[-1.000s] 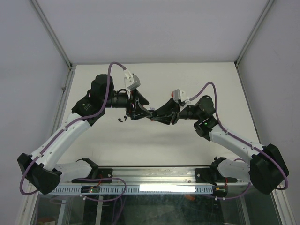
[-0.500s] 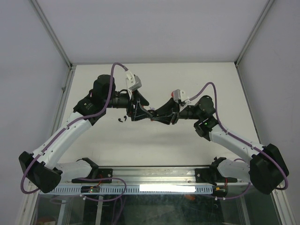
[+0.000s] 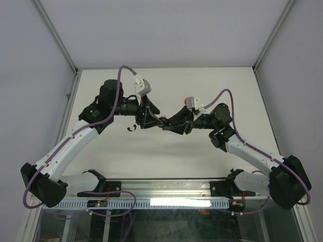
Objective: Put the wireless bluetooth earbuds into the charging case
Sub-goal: Open the charging case, then pick up the earbud from the center of the board.
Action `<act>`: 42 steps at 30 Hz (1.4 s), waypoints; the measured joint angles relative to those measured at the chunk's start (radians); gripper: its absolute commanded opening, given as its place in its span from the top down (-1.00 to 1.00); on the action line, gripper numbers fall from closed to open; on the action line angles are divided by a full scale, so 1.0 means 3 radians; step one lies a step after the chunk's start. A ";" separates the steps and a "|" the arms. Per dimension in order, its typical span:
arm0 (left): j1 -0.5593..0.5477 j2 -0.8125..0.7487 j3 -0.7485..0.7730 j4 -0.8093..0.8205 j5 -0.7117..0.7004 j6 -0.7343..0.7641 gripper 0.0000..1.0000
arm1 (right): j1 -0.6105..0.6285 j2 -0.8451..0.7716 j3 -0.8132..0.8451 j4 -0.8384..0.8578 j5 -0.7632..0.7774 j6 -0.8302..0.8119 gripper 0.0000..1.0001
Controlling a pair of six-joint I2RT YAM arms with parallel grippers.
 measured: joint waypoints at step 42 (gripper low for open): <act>0.0181 -0.0254 -0.0435 -0.0701 -0.2951 -0.1328 -0.98 | -0.0004 -0.0393 -0.0701 -0.0111 0.0996 -0.0423 1.00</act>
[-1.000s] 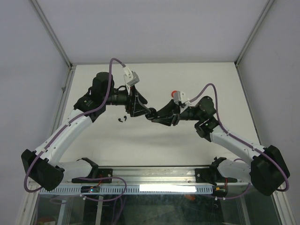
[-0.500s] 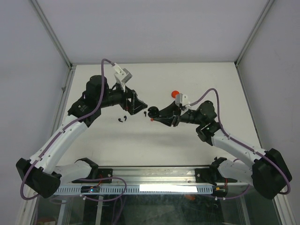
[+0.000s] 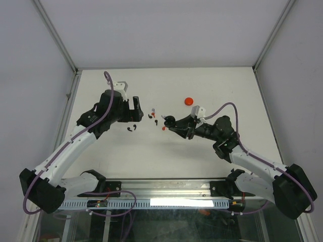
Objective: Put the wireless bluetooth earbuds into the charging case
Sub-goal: Pick up the earbud from the center of the board.
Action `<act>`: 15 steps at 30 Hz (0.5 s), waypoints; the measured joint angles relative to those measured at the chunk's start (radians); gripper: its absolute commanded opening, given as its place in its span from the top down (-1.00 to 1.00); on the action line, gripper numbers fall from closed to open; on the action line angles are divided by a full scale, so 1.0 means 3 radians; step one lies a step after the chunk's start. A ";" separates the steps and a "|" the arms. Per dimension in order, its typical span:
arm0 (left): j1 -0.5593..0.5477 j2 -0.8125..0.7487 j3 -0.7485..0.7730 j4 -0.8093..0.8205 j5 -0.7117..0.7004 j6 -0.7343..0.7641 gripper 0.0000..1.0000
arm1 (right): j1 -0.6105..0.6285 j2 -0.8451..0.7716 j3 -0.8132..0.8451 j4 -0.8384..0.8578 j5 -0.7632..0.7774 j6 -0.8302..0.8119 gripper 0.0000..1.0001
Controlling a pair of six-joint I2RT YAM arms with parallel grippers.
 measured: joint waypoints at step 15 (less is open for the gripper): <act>0.0001 0.1306 0.0217 -0.0352 -0.0401 -0.0309 -0.45 | 0.0000 -0.0001 -0.0099 0.0017 0.0160 -0.0047 1.00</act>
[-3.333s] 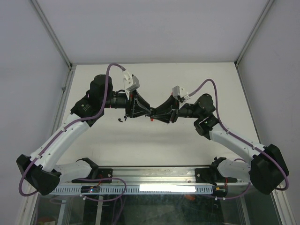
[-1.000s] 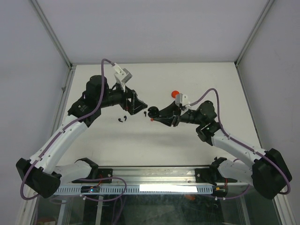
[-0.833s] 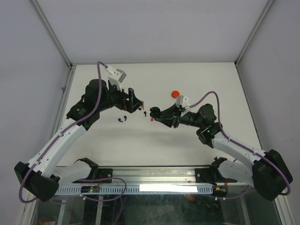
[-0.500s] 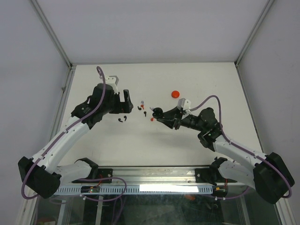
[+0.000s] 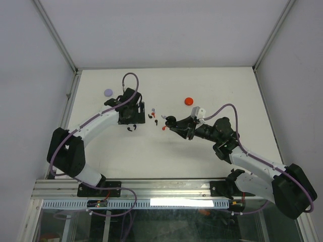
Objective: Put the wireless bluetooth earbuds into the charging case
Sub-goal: Pick up the earbud from the center of the board.
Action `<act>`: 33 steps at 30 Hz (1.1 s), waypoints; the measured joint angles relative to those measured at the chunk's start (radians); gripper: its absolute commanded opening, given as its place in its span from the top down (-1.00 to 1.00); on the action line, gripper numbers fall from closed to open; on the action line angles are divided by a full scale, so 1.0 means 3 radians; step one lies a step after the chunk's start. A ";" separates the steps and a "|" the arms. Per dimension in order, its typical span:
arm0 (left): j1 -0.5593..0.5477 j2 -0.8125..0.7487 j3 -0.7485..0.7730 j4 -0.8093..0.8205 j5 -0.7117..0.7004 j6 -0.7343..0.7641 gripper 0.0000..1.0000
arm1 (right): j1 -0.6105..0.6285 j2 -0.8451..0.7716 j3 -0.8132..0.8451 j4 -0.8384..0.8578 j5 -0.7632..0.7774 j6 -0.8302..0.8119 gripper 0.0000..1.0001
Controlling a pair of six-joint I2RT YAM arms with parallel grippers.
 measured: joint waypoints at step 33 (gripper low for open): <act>0.0303 0.1349 0.0581 -0.0120 0.0195 0.0086 0.55 | 0.0000 0.0011 -0.0033 -0.0056 0.0006 -0.0038 1.00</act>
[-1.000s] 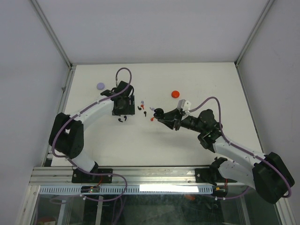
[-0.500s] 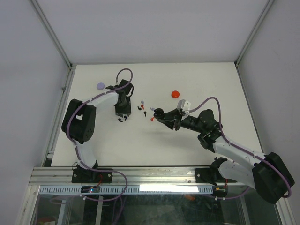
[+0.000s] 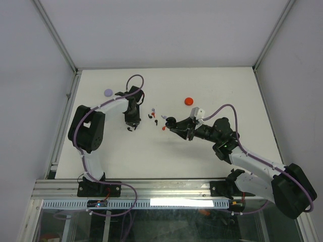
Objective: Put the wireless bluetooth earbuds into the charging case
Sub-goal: Pick up the earbud from the center of the board, then place the earbud in the charging case.
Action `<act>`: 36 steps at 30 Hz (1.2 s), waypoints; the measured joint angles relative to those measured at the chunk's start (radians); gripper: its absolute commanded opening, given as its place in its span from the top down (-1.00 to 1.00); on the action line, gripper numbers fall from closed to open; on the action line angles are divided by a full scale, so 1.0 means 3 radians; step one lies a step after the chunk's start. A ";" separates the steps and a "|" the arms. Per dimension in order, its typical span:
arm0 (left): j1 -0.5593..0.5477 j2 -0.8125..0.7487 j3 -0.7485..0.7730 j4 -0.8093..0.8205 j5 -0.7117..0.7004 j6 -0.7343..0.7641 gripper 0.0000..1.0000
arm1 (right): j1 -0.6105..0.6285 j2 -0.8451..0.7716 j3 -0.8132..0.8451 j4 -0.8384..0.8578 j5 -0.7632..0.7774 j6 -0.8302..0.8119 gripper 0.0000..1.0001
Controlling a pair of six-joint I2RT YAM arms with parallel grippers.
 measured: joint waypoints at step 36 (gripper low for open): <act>-0.0003 -0.1907 -0.0481 0.1380 0.1540 0.0181 0.86 | 0.0014 0.0198 0.0019 0.0682 0.0412 0.0126 1.00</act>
